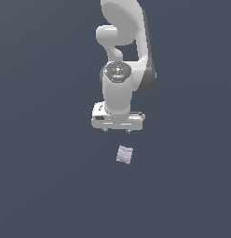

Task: Pick up the object and move it to a goal position.

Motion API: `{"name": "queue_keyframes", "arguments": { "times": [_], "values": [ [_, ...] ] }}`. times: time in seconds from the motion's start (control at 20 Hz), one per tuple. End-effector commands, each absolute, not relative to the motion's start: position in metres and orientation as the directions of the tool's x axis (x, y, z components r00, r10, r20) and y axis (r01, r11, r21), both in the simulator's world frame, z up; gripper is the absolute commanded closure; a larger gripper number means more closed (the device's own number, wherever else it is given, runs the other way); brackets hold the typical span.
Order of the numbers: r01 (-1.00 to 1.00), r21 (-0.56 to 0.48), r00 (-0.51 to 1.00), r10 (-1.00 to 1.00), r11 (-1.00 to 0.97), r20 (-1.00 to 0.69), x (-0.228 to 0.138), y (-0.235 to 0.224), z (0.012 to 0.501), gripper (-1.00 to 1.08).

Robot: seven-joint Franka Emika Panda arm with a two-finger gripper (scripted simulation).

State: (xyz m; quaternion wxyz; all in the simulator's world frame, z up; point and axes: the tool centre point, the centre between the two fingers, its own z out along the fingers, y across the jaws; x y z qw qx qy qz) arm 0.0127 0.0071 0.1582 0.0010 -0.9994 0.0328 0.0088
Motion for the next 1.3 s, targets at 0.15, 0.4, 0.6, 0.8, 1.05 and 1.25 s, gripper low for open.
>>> {"name": "queue_keyframes", "arguments": {
  "times": [0.15, 0.4, 0.6, 0.8, 1.05, 1.25],
  "values": [
    [-0.131, -0.001, 0.991, -0.131, -0.991, -0.013, 0.032, 0.018, 0.139, -0.92],
    [-0.205, 0.0, 0.979, -0.205, -0.979, -0.007, 0.052, 0.031, 0.116, -0.92],
    [-0.246, 0.0, 0.969, -0.246, -0.969, -0.003, 0.063, 0.039, 0.102, -0.92],
    [-0.271, 0.0, 0.963, -0.271, -0.963, -0.001, 0.069, 0.044, 0.093, -0.92],
    [-0.275, 0.0, 0.961, -0.275, -0.961, -0.001, 0.07, 0.045, 0.091, -0.92],
    [-0.276, 0.0, 0.961, -0.276, -0.961, -0.001, 0.07, 0.045, 0.085, -0.92]
  ]
}}
